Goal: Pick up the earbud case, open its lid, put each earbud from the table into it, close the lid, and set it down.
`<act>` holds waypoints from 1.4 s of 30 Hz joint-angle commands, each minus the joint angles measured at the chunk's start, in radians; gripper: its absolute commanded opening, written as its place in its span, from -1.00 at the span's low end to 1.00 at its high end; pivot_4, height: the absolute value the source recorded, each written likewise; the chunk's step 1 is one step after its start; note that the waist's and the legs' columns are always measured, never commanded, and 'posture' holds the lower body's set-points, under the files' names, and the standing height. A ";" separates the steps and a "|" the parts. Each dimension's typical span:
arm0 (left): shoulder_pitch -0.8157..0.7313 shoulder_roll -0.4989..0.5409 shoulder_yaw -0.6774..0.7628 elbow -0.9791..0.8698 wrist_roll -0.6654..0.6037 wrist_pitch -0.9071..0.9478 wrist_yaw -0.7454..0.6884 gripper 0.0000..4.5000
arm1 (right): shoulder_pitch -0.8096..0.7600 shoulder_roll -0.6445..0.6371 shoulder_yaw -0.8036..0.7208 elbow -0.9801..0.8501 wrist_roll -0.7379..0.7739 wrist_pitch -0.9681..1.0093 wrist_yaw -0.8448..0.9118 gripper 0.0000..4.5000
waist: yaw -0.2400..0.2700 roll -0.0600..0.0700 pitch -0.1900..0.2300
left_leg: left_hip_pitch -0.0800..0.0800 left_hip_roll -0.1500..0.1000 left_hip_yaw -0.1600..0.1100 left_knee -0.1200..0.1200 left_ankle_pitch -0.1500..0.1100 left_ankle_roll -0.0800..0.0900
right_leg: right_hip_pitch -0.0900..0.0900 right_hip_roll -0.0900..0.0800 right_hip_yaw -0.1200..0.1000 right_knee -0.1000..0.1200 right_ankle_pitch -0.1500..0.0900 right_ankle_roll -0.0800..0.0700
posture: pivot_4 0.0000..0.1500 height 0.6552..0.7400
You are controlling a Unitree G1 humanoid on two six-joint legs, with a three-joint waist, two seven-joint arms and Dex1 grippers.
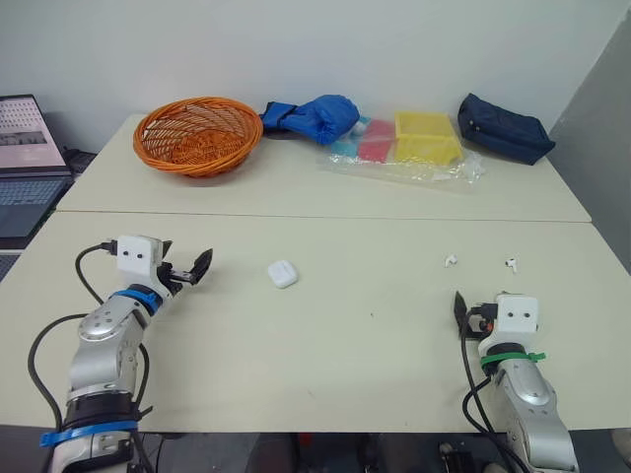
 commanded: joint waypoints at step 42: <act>-0.280 -0.021 -0.372 0.357 0.202 -0.151 -0.460 0.22 | -0.324 -0.447 0.055 -0.246 0.507 0.358 0.674 1.00 | 0.003 0.000 0.002 | -0.004 -0.008 -0.003 0.011 0.000 0.000 | 0.000 0.006 -0.002 0.007 -0.001 0.003 | 1.00 1.00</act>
